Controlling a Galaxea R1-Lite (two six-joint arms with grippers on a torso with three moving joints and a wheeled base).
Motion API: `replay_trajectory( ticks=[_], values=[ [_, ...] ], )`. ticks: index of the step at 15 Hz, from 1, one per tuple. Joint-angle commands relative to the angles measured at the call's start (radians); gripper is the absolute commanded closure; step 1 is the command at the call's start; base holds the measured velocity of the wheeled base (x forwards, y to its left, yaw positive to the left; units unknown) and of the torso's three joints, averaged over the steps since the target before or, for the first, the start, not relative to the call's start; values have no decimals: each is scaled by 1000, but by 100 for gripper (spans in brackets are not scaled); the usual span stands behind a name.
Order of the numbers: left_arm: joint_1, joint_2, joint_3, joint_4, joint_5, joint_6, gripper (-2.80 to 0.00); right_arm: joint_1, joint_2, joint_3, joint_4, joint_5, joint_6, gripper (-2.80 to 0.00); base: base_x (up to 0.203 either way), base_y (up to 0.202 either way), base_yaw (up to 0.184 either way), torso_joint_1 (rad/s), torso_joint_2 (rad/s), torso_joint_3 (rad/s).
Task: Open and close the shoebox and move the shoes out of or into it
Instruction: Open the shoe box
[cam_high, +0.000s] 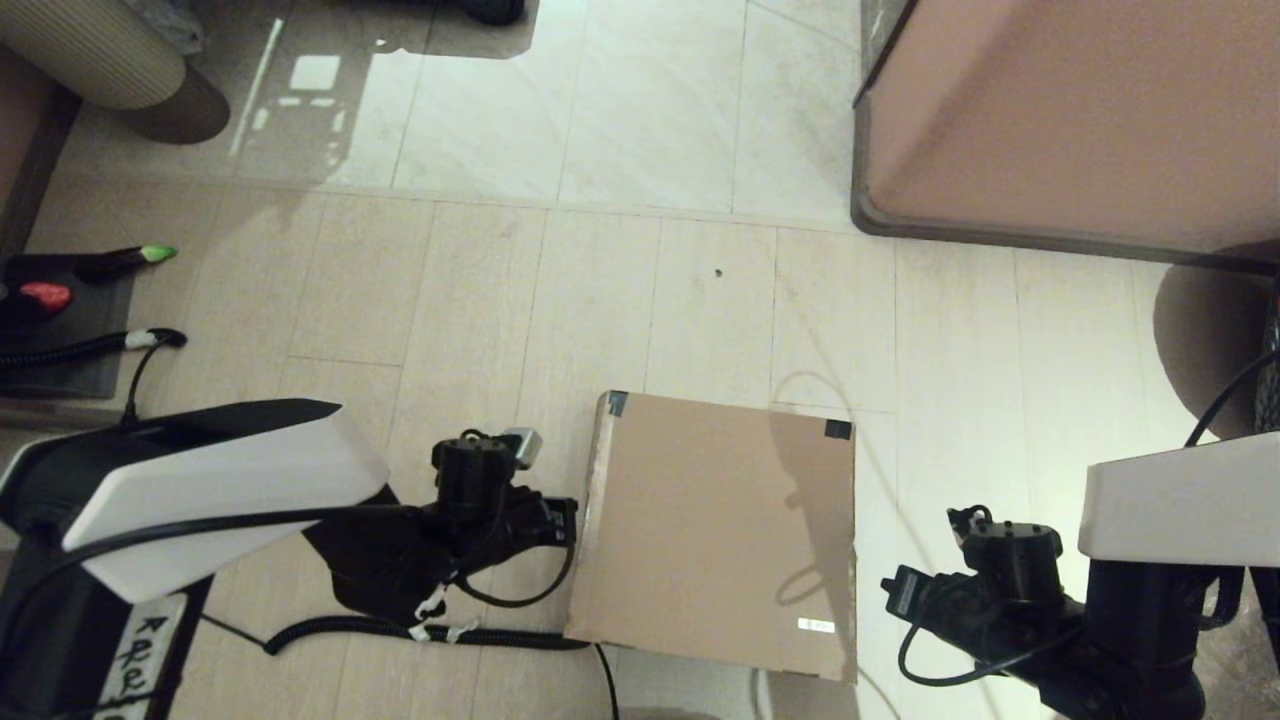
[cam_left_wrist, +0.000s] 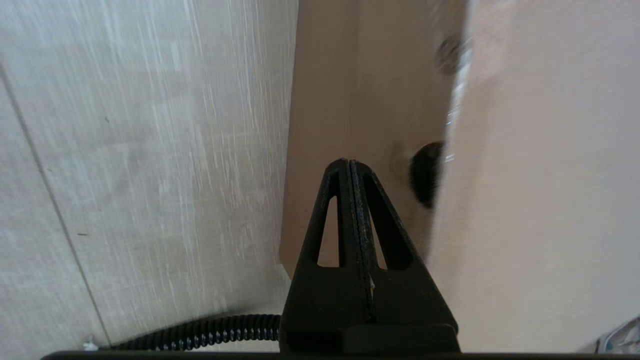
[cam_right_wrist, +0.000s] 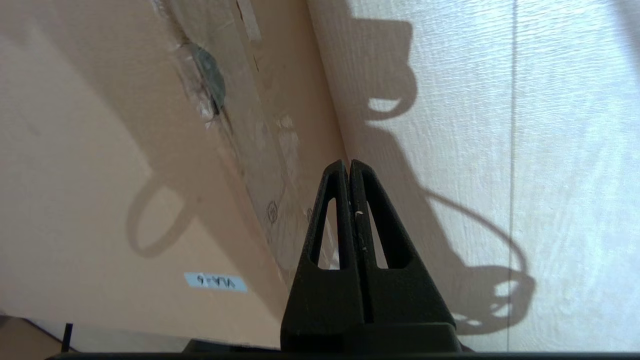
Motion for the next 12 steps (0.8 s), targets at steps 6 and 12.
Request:
replay_trajectory(
  ticks=[6, 12],
  values=[
    [-10, 77, -56, -4, 44, -3, 0, 17, 82, -70, -8, 4, -4, 0, 0, 0, 0, 0, 0, 0],
    [-19, 85, -46, -4, 44, -6, 0, 64, 92, -68, -17, 6, -26, 0, 0, 0, 0, 0, 0, 0]
  ],
)
